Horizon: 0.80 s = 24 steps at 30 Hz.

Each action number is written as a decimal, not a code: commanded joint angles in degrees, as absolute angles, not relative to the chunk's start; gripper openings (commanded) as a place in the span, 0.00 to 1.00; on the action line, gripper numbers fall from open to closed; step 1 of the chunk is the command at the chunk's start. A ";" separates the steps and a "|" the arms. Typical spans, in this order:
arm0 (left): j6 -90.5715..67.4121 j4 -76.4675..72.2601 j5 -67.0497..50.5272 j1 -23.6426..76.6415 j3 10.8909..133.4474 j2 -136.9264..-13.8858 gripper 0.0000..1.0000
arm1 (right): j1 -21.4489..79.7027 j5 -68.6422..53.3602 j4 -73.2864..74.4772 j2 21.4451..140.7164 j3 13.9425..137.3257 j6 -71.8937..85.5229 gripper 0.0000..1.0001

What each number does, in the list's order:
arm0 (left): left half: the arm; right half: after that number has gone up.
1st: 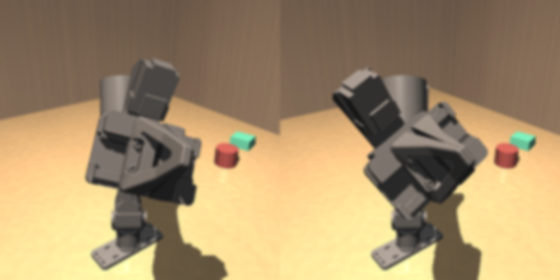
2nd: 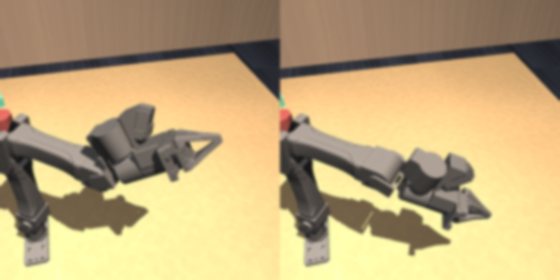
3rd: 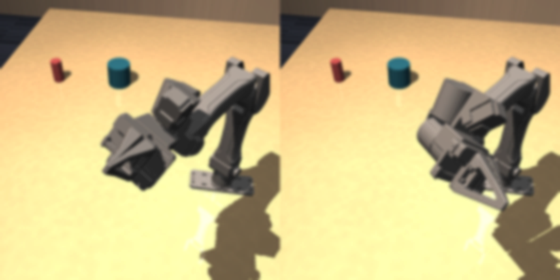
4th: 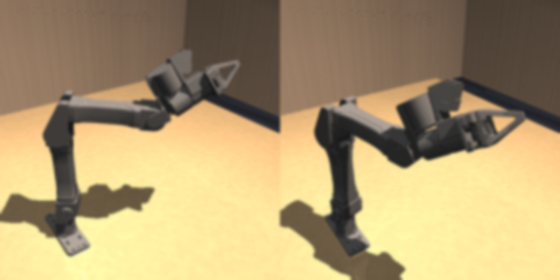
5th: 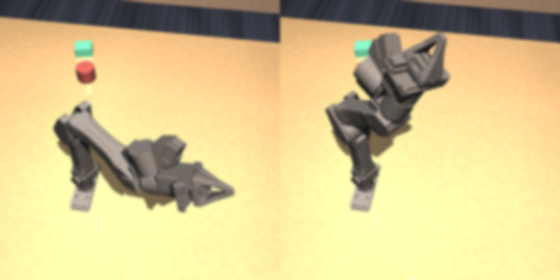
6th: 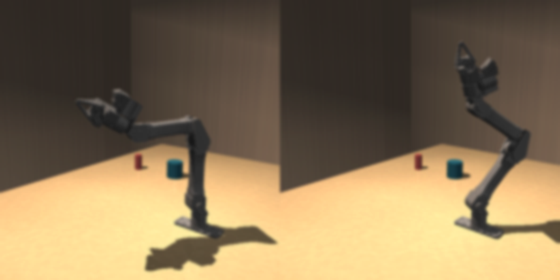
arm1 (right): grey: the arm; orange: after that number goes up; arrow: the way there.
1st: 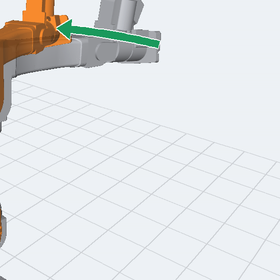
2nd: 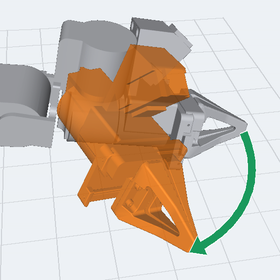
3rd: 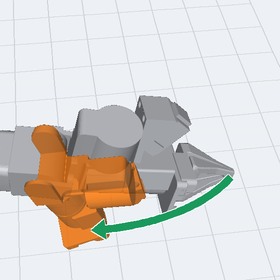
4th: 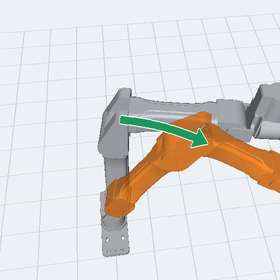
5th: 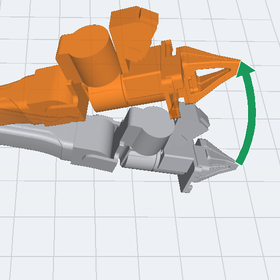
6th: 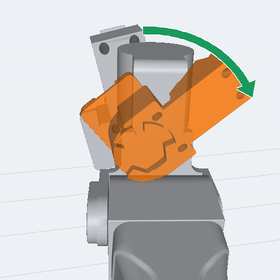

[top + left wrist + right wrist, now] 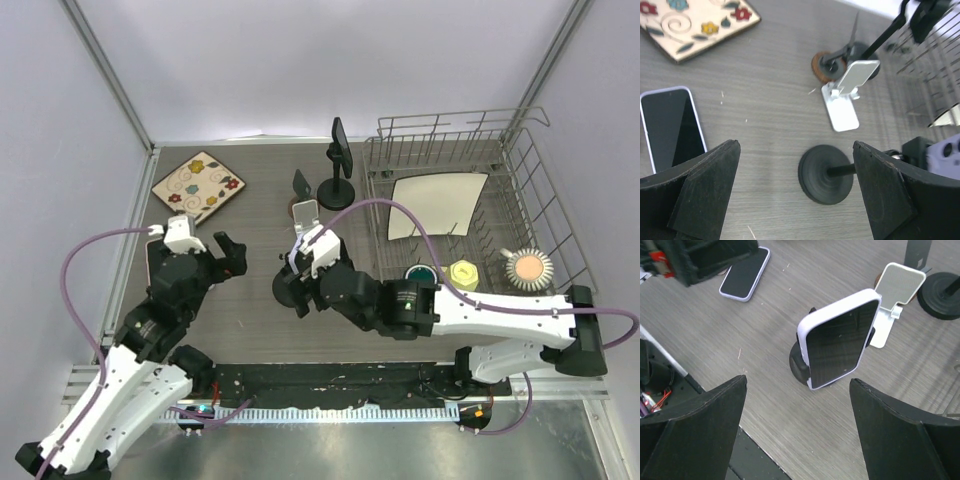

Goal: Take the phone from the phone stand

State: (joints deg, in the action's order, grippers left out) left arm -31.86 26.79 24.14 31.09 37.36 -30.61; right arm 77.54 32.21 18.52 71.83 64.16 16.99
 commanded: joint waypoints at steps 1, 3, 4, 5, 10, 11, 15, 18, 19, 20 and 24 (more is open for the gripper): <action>-26.82 27.60 24.43 30.85 42.27 -26.20 1.00 | 79.10 47.16 18.63 75.92 69.51 19.68 0.89; -25.93 27.16 24.61 30.85 41.49 -23.47 1.00 | 79.19 50.61 17.85 77.51 71.27 20.30 0.88; -25.75 26.98 24.61 30.85 41.14 -22.68 1.00 | 79.19 53.41 17.15 78.48 71.45 20.22 0.88; -25.75 26.98 24.52 30.94 40.52 -21.72 1.00 | 79.19 54.31 16.36 79.10 71.80 20.21 0.86; -25.58 29.08 25.22 30.94 39.64 -19.34 1.00 | 79.19 58.79 10.99 82.08 72.68 19.78 0.83; -25.58 29.53 25.40 30.85 39.81 -19.25 1.00 | 79.19 59.06 10.55 83.48 73.12 19.60 0.83; -25.49 30.06 25.58 30.85 39.55 -18.72 1.00 | 79.19 59.76 8.44 86.92 74.79 18.81 0.83; -25.49 30.06 25.05 30.85 39.38 -18.63 1.00 | 79.19 63.87 7.82 89.72 76.20 17.33 0.82; -25.58 30.06 25.05 30.85 39.38 -18.63 1.00 | 79.19 64.94 7.82 90.69 76.64 16.71 0.82; -25.58 30.06 24.87 30.85 39.29 -18.55 1.00 | 79.19 66.26 7.74 91.31 76.73 16.26 0.81; -25.31 29.97 23.56 30.85 39.20 -18.81 1.00 | 79.19 67.68 7.65 93.34 76.55 15.47 0.73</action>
